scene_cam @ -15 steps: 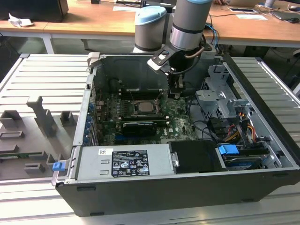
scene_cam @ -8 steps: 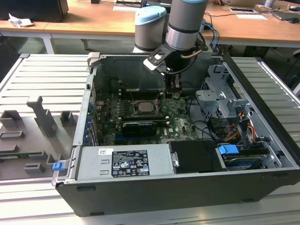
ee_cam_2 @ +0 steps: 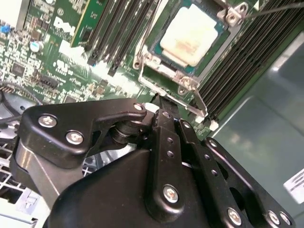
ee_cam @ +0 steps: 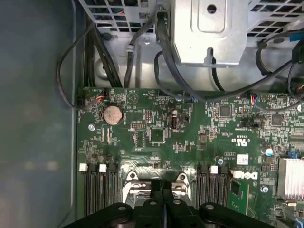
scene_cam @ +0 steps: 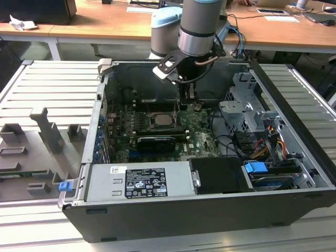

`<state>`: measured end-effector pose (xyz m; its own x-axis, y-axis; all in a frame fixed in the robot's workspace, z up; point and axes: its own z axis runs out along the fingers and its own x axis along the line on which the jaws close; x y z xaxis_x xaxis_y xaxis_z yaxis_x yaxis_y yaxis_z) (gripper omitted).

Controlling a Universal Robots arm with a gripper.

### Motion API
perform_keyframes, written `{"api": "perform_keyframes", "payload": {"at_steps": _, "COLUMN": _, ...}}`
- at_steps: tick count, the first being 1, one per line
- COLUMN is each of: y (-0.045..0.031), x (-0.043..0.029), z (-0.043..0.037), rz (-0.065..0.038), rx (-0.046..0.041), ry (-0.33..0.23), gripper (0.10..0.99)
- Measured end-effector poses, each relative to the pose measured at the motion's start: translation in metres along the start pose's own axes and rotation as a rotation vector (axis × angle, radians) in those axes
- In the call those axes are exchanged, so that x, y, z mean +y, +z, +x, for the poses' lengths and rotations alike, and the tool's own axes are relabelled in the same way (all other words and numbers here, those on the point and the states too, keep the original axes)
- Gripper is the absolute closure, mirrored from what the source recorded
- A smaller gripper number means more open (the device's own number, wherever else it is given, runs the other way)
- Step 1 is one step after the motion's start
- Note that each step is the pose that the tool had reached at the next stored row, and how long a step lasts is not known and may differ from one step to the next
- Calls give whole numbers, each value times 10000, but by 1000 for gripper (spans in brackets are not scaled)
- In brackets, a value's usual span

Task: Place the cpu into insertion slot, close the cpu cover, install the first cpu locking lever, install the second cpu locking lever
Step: 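Close the cpu cover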

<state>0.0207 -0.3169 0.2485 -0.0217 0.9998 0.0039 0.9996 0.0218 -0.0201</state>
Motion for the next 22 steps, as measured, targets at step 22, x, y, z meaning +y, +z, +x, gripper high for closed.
{"api": "perform_keyframes", "payload": {"at_steps": 22, "y": 183, "x": -313, "z": -59, "rz": -148, "rx": 1, "ry": -250, "gripper": 980}}
